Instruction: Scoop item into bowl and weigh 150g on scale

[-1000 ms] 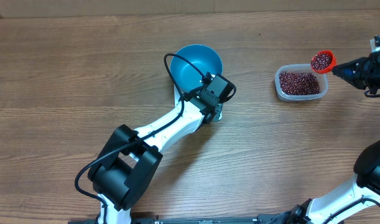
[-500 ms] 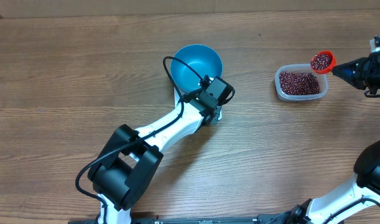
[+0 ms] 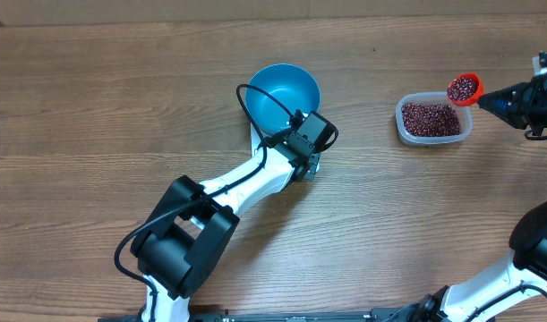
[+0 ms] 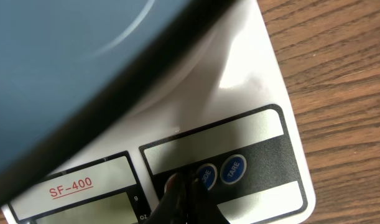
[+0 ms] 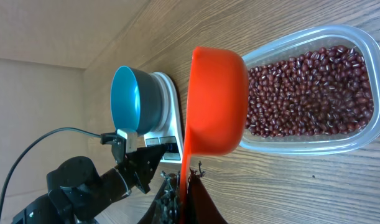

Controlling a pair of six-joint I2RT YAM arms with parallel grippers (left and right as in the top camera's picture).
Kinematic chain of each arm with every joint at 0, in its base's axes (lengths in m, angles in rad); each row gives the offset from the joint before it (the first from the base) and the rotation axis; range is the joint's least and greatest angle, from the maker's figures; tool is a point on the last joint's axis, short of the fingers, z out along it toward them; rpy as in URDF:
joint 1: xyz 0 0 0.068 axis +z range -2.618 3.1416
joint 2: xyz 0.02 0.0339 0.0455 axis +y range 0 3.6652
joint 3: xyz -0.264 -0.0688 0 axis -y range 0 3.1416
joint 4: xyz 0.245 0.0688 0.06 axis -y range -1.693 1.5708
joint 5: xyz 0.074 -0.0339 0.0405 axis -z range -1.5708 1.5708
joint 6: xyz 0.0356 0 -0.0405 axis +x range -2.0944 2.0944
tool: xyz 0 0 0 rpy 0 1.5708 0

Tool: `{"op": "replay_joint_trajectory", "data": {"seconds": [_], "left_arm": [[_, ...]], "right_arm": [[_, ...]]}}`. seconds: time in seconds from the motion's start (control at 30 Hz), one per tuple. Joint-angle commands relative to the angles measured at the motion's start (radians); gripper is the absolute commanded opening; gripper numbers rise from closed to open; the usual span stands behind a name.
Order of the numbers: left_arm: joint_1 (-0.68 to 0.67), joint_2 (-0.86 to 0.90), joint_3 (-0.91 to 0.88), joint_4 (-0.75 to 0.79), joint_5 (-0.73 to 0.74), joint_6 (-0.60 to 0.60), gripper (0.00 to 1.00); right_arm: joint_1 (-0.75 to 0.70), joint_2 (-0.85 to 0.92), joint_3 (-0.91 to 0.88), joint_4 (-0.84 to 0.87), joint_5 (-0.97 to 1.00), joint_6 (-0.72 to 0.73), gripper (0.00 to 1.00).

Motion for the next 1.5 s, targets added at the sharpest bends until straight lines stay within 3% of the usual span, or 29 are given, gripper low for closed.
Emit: {"op": "replay_joint_trajectory", "data": {"seconds": [0.0,0.87,1.47], "left_arm": [[0.006,0.017,-0.010,0.003,0.004,-0.011,0.04],[0.027,0.022,-0.010,0.008,-0.029,-0.033,0.04],[0.024,0.040,-0.010,0.028,0.035,-0.006,0.04]], "right_arm": [[0.000,-0.019,-0.002,0.003,-0.002,-0.011,0.04],[0.000,-0.019,-0.002,-0.001,0.010,-0.011,0.04],[0.000,-0.019,-0.002,0.000,0.010,-0.011,0.04]]}}
